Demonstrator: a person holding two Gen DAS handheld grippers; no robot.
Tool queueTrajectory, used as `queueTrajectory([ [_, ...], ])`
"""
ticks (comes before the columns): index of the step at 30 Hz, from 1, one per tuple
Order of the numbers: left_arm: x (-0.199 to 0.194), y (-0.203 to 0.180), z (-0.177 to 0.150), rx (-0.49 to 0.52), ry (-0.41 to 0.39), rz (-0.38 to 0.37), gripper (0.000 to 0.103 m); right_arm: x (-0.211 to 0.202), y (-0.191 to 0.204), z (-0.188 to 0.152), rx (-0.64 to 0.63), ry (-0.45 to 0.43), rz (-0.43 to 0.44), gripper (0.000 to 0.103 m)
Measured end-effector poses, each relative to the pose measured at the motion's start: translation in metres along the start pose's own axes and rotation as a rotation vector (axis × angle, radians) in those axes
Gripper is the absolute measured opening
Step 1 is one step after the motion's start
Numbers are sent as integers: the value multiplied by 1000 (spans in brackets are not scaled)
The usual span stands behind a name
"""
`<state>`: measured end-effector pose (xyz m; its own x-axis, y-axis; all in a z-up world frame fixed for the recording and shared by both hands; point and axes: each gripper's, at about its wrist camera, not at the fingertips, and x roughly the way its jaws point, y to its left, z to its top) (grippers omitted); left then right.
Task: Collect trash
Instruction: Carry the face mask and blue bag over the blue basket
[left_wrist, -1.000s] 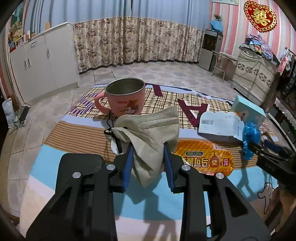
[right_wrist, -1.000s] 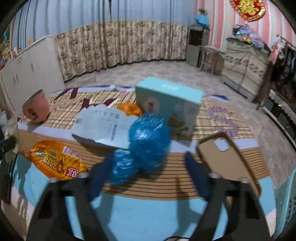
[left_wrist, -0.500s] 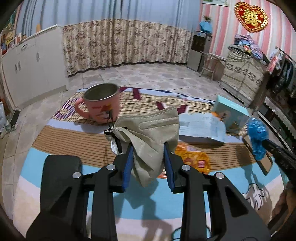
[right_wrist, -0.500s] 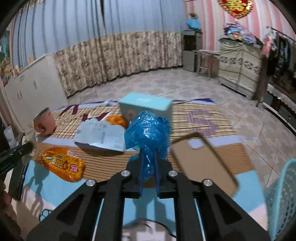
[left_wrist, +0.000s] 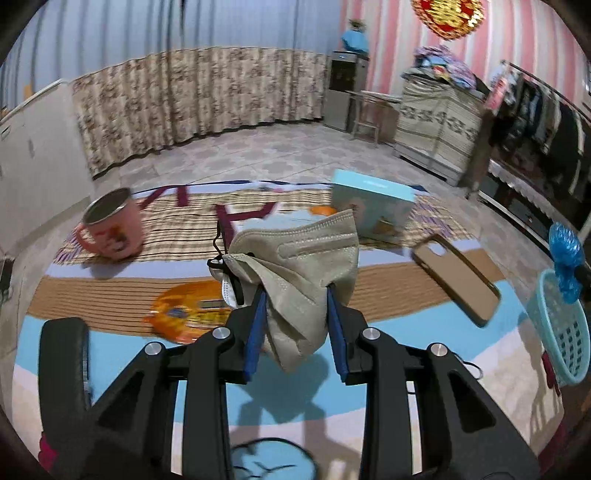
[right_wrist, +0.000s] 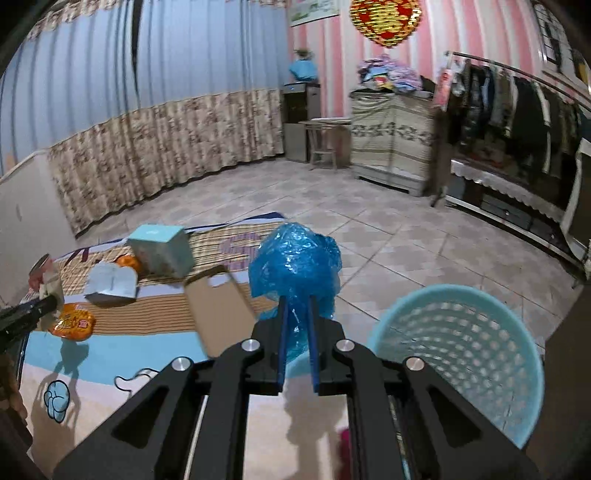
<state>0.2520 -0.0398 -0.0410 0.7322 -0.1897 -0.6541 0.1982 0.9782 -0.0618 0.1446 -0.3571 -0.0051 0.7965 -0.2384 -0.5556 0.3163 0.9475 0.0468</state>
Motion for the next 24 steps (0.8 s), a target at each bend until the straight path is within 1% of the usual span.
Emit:
queueTrajectory([
  [3, -2, -28, -3, 61, 9, -7, 30, -4, -27, 2, 40, -2, -26, 10],
  [5, -6, -46, -2, 102, -7, -8, 30, -7, -40, 3, 65, -6, -31, 10],
  [8, -15, -72, -1, 141, -31, -27, 30, -12, -55, 3, 57, -13, -64, 10],
  [12, -27, -113, 2, 168, -56, -99, 30, -19, -85, 4, 72, -17, -96, 10],
  [15, -32, -156, 4, 201, -76, -152, 30, -18, -105, -1, 93, 0, -132, 10],
  [19, -29, -206, 1, 216, -62, -244, 30, -12, -127, -7, 126, 21, -173, 10],
  [24, -18, -265, -14, 274, -41, -311, 30, -7, -152, -11, 179, 29, -167, 10],
])
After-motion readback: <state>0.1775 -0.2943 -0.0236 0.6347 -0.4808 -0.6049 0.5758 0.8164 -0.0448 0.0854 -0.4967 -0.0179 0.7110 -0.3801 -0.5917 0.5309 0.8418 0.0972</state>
